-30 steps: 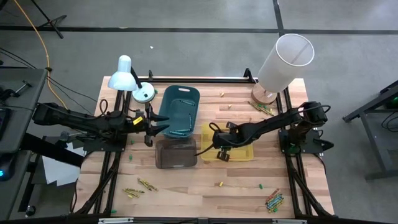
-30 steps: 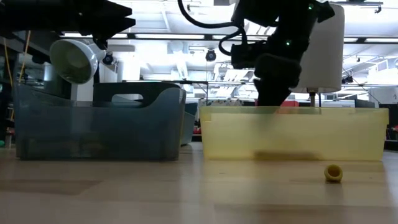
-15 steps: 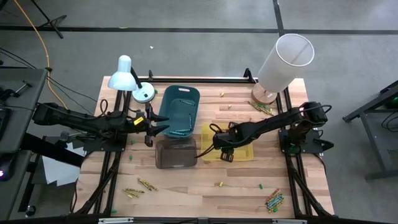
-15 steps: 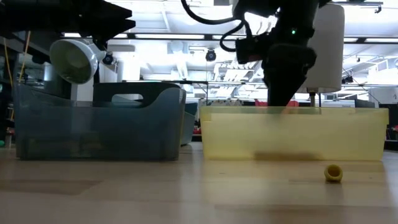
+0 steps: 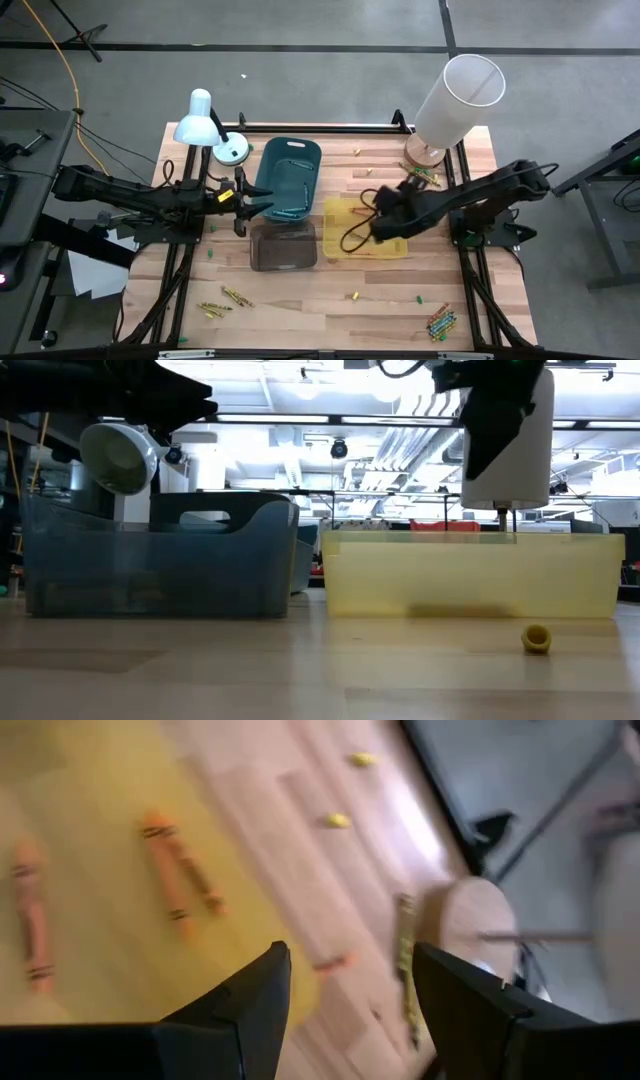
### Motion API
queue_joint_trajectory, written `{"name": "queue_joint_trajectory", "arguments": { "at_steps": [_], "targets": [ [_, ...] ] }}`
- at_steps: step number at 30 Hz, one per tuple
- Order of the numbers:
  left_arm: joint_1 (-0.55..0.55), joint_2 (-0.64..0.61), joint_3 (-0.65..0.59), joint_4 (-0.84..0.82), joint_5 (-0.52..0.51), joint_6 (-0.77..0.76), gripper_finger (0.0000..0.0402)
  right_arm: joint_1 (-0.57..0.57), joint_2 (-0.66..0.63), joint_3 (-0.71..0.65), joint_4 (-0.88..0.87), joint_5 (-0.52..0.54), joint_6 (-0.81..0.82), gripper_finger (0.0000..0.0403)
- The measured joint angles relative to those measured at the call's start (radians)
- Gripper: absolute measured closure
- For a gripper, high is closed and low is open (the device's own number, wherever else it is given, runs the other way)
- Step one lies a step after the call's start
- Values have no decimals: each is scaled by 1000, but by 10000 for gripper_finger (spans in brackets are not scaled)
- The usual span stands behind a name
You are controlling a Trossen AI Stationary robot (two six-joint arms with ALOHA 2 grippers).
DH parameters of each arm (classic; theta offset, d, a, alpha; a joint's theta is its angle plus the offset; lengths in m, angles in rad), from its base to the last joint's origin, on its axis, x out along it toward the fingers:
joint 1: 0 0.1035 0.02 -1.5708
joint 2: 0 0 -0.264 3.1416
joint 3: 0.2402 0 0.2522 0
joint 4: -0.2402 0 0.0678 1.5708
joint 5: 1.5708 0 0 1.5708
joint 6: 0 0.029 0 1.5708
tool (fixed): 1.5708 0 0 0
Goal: Sort crayons
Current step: Put the orange crayon into the yellow bin
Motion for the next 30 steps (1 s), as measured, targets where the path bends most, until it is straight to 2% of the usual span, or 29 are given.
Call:
{"name": "queue_joint_trajectory", "arguments": {
  "at_steps": [6,12,14,17,20,25,30],
  "targets": [
    [0,0,0,2,0,-9,261,9,-86,0,-126,14,220,199],
    [0,0,0,2,0,-9,261,8,-120,-1,-106,-72,233,199],
    [0,0,0,2,0,-9,261,10,-118,-1,-79,-158,202,199],
    [0,0,0,2,0,-9,261,33,-115,-1,-5,-388,124,199],
    [0,0,0,2,0,-9,261,98,-115,-1,62,-580,133,199],
    [0,0,0,1,0,-9,261,284,-90,-1,60,-711,263,199],
    [0,0,0,3,0,-16,261,482,-26,-1,87,-891,199,199]
  ]
}}
